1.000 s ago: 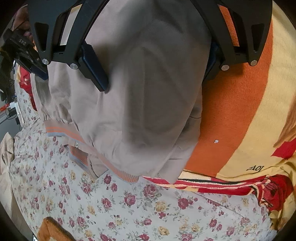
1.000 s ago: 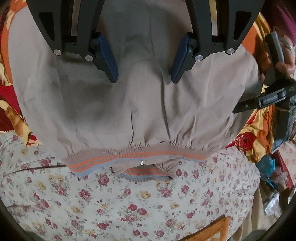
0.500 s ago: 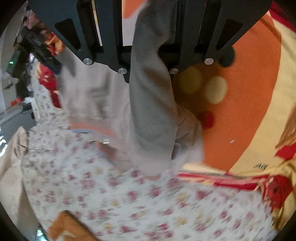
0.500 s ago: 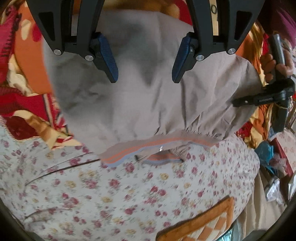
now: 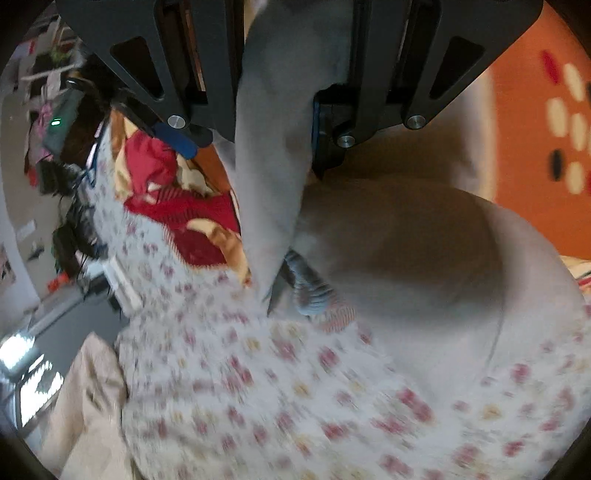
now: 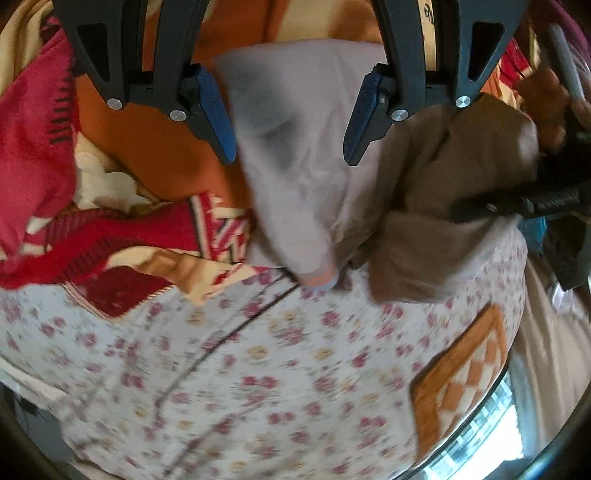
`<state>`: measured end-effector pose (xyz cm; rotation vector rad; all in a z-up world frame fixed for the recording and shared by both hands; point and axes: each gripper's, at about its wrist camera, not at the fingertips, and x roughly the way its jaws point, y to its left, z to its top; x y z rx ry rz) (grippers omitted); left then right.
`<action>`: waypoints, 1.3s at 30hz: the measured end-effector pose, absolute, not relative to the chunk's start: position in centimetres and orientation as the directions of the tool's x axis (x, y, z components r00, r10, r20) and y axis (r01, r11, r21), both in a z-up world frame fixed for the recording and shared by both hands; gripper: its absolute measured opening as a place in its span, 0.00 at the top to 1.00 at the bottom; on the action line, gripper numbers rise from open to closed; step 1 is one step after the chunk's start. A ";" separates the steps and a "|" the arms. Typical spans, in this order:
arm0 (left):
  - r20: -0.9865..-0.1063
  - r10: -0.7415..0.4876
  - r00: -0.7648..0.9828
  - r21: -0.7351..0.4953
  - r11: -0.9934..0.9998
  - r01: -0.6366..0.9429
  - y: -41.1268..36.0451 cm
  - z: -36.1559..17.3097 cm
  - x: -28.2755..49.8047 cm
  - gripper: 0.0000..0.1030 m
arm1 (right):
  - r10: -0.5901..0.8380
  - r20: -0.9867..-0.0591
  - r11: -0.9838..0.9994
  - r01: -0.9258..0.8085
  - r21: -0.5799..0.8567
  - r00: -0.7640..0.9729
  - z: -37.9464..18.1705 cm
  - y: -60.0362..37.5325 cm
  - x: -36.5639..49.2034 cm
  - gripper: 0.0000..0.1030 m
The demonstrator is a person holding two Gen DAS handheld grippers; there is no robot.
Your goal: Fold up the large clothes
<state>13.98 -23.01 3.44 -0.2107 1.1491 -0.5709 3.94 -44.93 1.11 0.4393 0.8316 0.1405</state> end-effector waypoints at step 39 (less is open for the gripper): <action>-0.853 -0.406 0.326 -0.280 0.885 0.371 -14.5 -1.5 5.0 0.36 | 0.426 -0.673 0.860 -0.041 0.508 0.605 0.9 -40.1 4.8 0.92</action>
